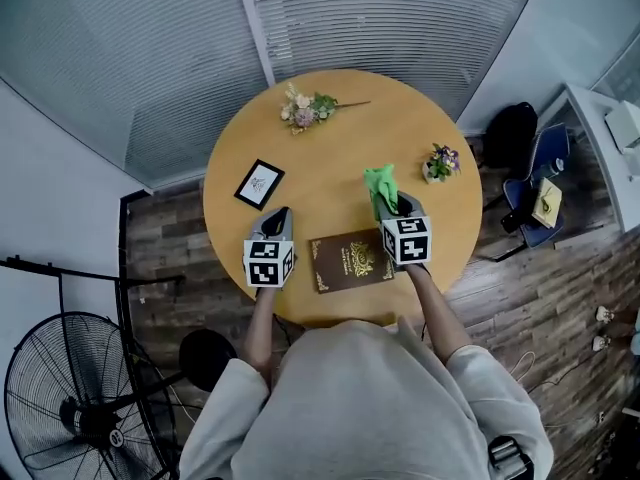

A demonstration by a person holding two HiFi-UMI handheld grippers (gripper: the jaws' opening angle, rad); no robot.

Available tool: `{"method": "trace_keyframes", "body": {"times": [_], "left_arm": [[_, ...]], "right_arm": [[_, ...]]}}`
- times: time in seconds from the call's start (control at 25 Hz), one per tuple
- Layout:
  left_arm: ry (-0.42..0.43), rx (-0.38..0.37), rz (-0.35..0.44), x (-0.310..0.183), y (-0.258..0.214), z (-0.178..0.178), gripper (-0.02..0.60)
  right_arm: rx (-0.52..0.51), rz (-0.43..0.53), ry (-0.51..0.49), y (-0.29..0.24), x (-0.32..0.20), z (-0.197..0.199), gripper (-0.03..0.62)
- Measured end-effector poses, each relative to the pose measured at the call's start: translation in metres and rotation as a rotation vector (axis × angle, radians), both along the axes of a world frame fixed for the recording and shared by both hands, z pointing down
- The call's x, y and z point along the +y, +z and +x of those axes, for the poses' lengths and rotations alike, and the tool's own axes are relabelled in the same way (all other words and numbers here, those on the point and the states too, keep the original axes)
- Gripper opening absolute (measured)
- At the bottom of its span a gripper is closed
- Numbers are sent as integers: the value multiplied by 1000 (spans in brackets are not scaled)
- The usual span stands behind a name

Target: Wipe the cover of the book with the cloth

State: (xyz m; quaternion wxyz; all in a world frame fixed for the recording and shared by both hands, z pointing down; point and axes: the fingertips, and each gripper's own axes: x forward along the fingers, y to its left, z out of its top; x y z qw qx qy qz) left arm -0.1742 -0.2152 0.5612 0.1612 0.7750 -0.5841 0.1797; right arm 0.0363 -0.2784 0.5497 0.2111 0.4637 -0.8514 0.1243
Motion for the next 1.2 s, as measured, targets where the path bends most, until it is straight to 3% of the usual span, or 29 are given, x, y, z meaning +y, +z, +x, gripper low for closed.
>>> {"method": "trace_keyframes", "body": {"times": [0.8,1.2], "left_arm": [[23,-17,107,-36,-50,-12,9],[31,-13,100,-38,-46,-9,9]], "right_arm": [[-17,116,-14,-46,-14,-20,97],[-29,94,-19,-36,-6,-21,97]]}}
